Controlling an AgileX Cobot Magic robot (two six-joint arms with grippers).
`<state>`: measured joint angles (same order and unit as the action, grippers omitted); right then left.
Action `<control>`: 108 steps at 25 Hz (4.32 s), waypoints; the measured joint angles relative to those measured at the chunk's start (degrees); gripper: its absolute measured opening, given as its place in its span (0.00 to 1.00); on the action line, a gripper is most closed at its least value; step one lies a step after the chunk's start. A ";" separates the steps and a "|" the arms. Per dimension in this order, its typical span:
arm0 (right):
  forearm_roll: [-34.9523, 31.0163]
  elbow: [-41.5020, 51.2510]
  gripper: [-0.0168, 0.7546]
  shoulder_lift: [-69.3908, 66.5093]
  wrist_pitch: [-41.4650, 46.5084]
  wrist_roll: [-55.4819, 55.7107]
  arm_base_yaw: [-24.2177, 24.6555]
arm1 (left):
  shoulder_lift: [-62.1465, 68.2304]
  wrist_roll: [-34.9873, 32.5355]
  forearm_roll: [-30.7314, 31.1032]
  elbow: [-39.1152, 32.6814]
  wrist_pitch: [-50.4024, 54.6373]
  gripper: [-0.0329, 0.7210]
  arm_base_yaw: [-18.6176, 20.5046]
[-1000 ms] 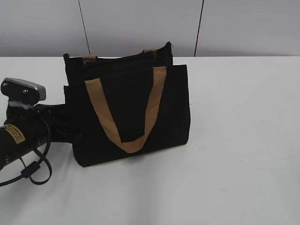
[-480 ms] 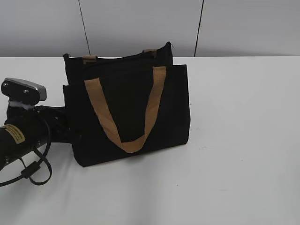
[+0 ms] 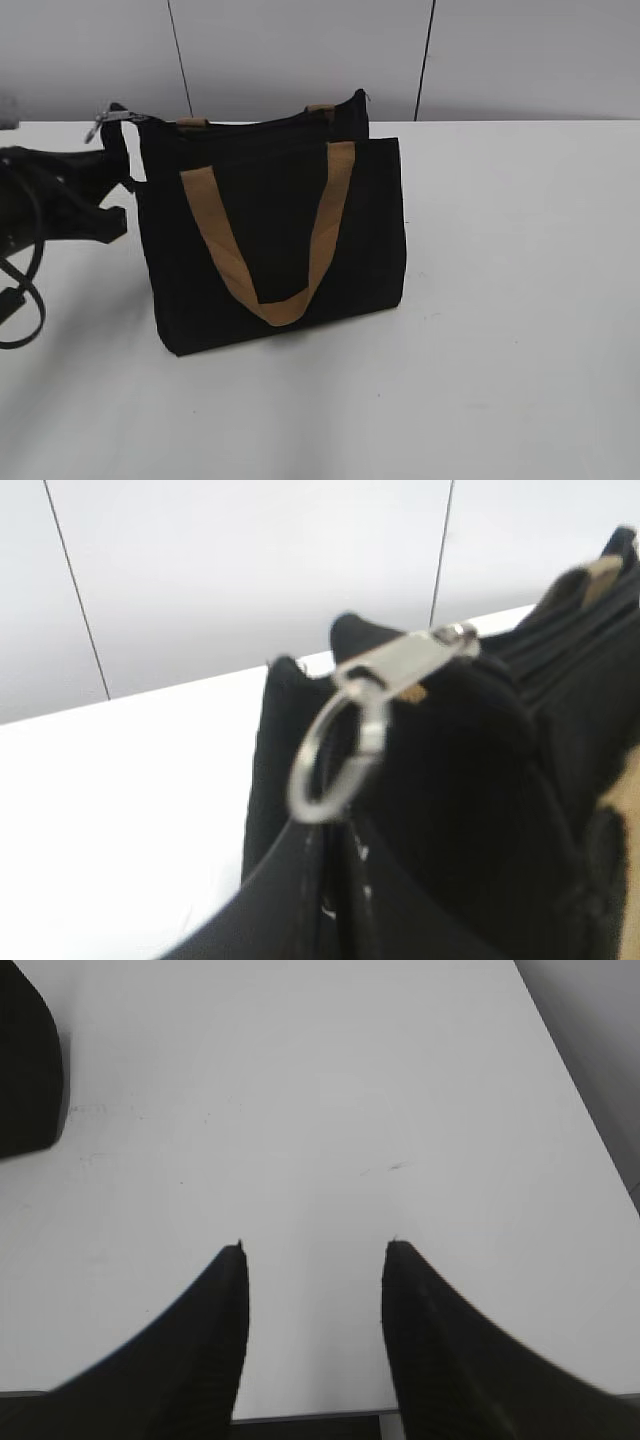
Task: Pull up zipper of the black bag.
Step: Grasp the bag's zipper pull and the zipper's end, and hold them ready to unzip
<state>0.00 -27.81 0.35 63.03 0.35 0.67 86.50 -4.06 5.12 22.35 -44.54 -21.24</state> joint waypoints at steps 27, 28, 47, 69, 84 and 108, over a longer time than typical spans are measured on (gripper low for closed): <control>-30.12 -2.05 0.47 -24.11 -14.84 -39.55 -2.82 | -12.87 0.00 0.18 5.60 7.80 0.05 0.00; -33.06 -2.05 0.47 -27.02 -17.12 -43.48 -4.20 | -12.94 0.00 0.24 5.60 7.87 0.05 0.00; -69.79 -27.39 0.47 -86.22 -27.96 -93.57 -27.08 | -12.94 0.00 0.57 5.62 7.94 0.05 0.00; -77.12 -51.11 0.45 -110.70 -29.24 -95.52 -33.87 | -13.00 0.00 0.60 5.62 8.01 0.05 0.00; -77.61 -51.18 0.02 -112.09 -32.97 -94.81 -35.51 | -13.02 0.00 0.60 5.62 8.01 0.05 0.00; -81.22 -51.18 0.13 -112.09 -32.44 -89.81 -35.51 | -13.02 0.00 0.60 5.62 8.98 0.05 0.00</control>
<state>-81.22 -78.98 -111.73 30.59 -89.46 -34.84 73.47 -4.06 5.72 27.97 -35.55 -21.24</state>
